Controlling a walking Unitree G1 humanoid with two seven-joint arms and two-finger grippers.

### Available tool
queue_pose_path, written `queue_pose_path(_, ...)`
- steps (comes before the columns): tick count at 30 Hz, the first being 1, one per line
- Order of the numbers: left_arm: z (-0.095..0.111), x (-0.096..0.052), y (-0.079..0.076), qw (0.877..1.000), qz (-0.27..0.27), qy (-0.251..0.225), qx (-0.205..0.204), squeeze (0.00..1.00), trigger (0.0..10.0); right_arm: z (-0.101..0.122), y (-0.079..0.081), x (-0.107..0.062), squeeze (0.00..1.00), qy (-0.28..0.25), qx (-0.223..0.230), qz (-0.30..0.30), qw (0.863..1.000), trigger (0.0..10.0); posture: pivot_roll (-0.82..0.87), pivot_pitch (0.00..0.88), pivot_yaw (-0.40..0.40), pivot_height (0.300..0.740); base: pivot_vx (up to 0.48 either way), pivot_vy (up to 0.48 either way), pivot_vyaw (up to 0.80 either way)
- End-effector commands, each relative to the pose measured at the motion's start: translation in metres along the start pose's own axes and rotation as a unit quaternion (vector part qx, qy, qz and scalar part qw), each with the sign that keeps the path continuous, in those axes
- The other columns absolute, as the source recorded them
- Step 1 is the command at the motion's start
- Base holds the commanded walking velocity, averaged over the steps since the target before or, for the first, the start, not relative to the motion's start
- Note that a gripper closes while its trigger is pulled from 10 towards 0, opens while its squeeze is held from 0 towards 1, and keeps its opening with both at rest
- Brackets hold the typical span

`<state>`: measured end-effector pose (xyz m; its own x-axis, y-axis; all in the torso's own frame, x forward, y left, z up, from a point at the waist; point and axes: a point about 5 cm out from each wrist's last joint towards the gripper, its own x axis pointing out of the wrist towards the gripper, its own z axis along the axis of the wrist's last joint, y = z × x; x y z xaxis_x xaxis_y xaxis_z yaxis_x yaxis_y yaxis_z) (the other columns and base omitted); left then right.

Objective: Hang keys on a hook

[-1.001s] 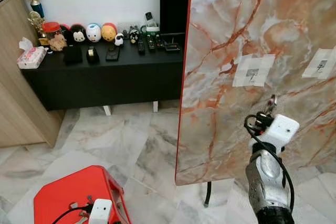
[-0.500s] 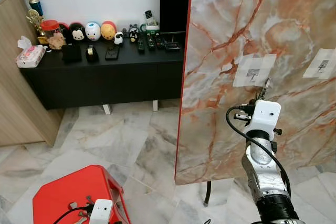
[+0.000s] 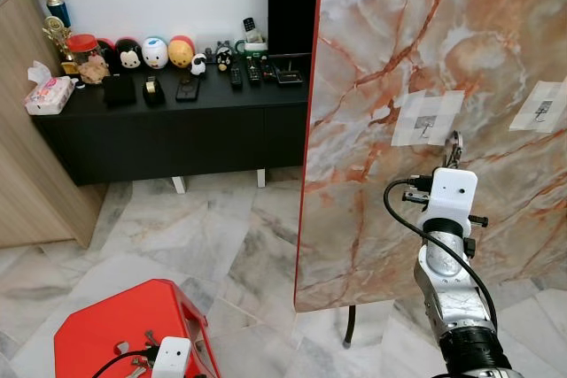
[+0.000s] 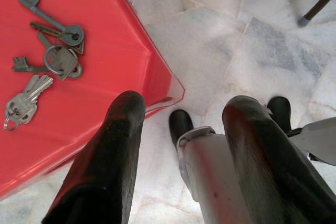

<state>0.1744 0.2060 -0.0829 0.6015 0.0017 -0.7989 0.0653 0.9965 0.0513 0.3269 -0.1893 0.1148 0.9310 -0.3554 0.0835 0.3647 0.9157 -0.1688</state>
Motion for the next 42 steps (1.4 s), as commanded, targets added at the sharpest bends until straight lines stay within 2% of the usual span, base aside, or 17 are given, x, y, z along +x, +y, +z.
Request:
queue_pose_path(1,-0.004,-0.001,-0.001,1.000,-0.002,0.007,-0.002,0.00,10.0,0.010,0.001,0.004,0.00,-0.022,-0.004,0.004,1.000,10.0,0.04,0.000,-0.052,0.740,0.000,0.000,0.00)
queue_pose_path(3,-0.003,0.000,-0.001,1.000,-0.002,0.006,-0.003,0.00,10.0,0.017,0.004,0.004,0.00,-0.043,0.004,0.004,0.999,10.0,0.04,0.000,-0.054,0.740,0.000,0.000,0.00)
queue_pose_path(9,-0.003,0.000,-0.002,1.000,-0.003,0.005,-0.004,0.00,10.0,0.019,-0.002,0.003,0.00,-0.051,0.012,-0.020,0.998,10.0,0.04,0.000,-0.054,0.740,0.000,0.000,0.00)
queue_pose_path(17,-0.003,0.000,-0.002,1.000,-0.005,0.005,-0.006,0.00,10.0,0.013,-0.004,0.004,0.00,-0.039,-0.003,-0.025,0.999,10.0,0.04,0.000,-0.057,0.740,0.000,0.000,0.00)
queue_pose_path(19,-0.003,0.000,-0.002,1.000,-0.005,0.007,-0.006,0.00,10.0,0.008,-0.003,0.006,0.00,-0.016,-0.003,-0.023,1.000,10.0,0.04,0.000,-0.056,0.740,0.000,0.000,0.00)
queue_pose_path(24,-0.003,0.000,-0.003,1.000,-0.005,0.008,-0.007,0.00,10.0,0.004,-0.004,0.009,0.00,-0.005,-0.020,-0.021,1.000,10.0,0.04,0.000,-0.056,0.740,0.000,0.000,0.00)
queue_pose_path(29,-0.004,0.000,-0.003,1.000,-0.005,0.009,-0.008,0.00,10.0,0.000,-0.001,0.013,0.00,0.018,-0.010,-0.010,1.000,10.0,0.04,0.000,-0.057,0.740,0.000,0.000,0.00)
queue_pose_path(36,-0.006,-0.001,-0.002,1.000,-0.004,0.011,-0.009,0.00,10.0,0.007,0.002,0.018,0.00,0.003,-0.009,-0.004,1.000,10.0,0.04,0.000,-0.057,0.740,0.000,0.000,0.00)
queue_pose_path(42,-0.008,-0.001,-0.002,1.000,-0.004,0.014,-0.009,0.00,10.0,0.014,0.007,0.020,0.00,-0.018,-0.029,0.007,0.999,10.0,0.04,0.000,-0.056,0.740,0.000,0.000,0.00)
